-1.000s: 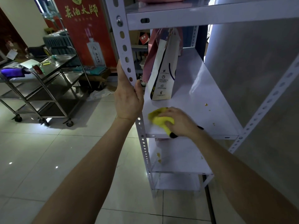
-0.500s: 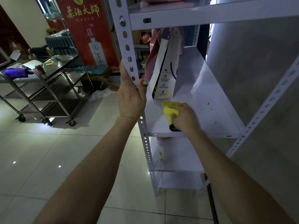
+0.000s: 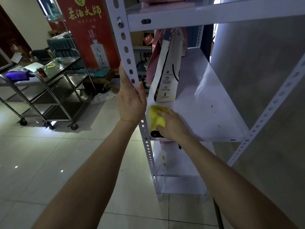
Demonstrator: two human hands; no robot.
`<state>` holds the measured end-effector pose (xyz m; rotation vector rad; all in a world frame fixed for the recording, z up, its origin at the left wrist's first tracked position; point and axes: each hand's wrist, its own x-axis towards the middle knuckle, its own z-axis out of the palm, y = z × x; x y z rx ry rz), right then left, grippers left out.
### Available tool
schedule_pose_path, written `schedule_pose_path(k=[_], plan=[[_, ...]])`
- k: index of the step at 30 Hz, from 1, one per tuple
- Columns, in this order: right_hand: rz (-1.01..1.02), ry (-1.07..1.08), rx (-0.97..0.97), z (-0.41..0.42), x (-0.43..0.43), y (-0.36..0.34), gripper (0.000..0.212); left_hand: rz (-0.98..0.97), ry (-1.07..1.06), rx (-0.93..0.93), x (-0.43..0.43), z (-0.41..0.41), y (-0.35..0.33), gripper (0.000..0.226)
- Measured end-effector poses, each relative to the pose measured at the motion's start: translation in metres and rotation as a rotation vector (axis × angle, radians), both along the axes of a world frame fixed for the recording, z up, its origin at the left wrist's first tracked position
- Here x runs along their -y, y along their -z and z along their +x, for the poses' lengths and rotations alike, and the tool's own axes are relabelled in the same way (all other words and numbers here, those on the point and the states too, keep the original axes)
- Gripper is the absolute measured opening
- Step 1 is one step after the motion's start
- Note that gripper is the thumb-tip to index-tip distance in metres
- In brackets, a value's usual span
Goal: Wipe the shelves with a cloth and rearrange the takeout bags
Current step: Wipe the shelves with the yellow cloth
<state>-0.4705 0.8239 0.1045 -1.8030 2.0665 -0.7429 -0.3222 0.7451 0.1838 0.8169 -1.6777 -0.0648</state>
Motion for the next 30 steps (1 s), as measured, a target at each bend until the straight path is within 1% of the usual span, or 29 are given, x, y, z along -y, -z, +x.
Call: schedule_pose_path(k=[2,4,9,13,17,19,22,24,28,30], plan=[[-0.002,-0.034,-0.02,-0.003,-0.008,0.001,0.078,-0.001,0.006,0.009,0.0,0.0,0.001,0.063],[0.003,-0.049,0.02,-0.005,-0.013,0.003,0.077,0.005,0.015,0.004,0.0,-0.001,0.001,0.061],[-0.016,0.003,0.087,0.021,0.009,-0.007,0.054,-0.016,0.002,-0.017,0.0,-0.001,0.001,0.062],[-0.012,-0.013,0.141,0.035,0.022,-0.016,0.052,-0.014,-0.012,-0.011,-0.002,-0.001,0.002,0.061],[-0.047,0.019,0.1,0.026,-0.006,-0.001,0.055,-0.032,-0.007,-0.009,0.002,-0.002,0.005,0.059],[-0.073,0.049,0.116,0.024,-0.013,0.007,0.051,-0.04,-0.01,-0.005,0.003,-0.002,0.004,0.058],[-0.051,0.059,0.164,0.031,0.014,-0.001,0.041,-0.037,-0.004,0.011,0.003,0.0,0.001,0.058],[-0.041,0.058,0.196,0.04,0.029,-0.009,0.042,-0.048,-0.007,0.024,0.001,0.001,0.0,0.057],[-0.07,0.044,0.117,0.042,0.022,-0.005,0.049,-0.04,0.003,0.051,-0.001,-0.001,0.003,0.059],[-0.058,0.073,0.102,0.033,0.01,-0.007,0.052,-0.029,0.004,0.045,0.0,-0.001,0.004,0.061]])
